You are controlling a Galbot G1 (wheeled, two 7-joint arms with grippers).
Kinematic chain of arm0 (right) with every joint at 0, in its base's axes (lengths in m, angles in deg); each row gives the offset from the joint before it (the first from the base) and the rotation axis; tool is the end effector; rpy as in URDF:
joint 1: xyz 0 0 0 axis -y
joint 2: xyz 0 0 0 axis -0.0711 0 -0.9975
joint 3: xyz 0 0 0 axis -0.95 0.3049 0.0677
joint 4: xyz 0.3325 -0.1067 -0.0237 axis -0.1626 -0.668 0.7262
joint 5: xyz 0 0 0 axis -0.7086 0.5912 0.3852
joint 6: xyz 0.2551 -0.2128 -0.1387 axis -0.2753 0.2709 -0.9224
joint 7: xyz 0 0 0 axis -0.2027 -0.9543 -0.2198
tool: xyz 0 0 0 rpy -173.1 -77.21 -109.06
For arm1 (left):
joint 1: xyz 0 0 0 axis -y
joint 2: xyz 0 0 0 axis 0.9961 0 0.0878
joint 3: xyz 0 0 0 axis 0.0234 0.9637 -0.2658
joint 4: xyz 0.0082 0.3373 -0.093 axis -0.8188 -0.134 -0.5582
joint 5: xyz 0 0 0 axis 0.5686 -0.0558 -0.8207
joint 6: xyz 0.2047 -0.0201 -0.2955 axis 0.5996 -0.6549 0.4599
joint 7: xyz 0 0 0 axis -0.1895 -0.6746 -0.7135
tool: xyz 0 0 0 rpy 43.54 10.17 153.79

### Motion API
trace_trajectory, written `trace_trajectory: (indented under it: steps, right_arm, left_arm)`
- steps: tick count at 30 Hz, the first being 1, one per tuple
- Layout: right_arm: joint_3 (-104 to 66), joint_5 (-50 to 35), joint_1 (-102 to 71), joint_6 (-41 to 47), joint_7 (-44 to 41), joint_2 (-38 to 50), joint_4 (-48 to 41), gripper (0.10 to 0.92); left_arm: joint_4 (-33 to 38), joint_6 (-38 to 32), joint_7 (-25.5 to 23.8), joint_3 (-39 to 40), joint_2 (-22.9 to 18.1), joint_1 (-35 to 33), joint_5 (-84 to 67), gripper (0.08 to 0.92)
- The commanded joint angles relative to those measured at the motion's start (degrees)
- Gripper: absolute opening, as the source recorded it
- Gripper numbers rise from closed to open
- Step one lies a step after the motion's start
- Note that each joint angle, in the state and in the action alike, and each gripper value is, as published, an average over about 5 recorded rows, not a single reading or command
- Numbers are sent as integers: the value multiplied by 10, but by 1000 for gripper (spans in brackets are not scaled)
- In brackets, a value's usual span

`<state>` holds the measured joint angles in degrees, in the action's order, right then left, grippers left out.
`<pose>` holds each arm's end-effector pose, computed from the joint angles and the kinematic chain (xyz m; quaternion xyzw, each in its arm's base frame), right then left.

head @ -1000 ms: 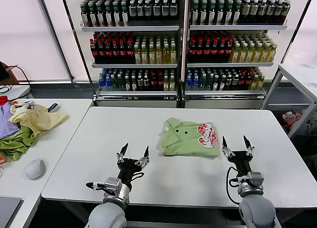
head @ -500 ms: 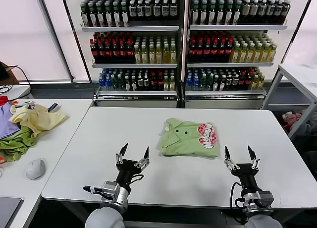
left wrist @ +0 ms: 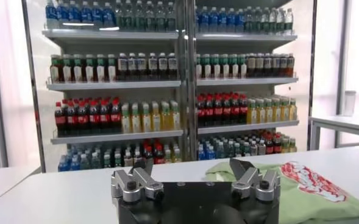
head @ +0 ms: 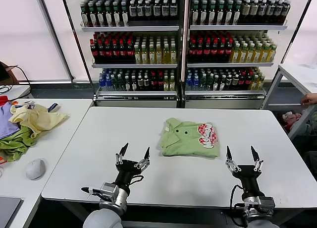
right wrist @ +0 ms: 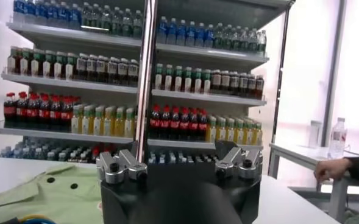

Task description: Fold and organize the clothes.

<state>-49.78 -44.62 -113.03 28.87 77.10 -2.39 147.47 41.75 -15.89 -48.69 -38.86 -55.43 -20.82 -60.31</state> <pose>0.2052 -0.0692 -0.2878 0.0345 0.9969 -0.0604 0.0365 0.2244 -0.0509 -0.2596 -0.1123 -0.9924 -0.0174 0.0473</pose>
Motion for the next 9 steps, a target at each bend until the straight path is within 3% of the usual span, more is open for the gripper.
trace_trajectory:
  steps: [1, 9]
  right_arm:
    - [0, 17, -3, -4, 9, -8, 9, 823]
    - [0, 20, 0, -2, 13, -10, 11, 823]
  left_arm:
    - [0, 0, -6, 2, 0, -2, 2, 823]
    - [-7, -2, -11, 1, 0, -2, 3, 823]
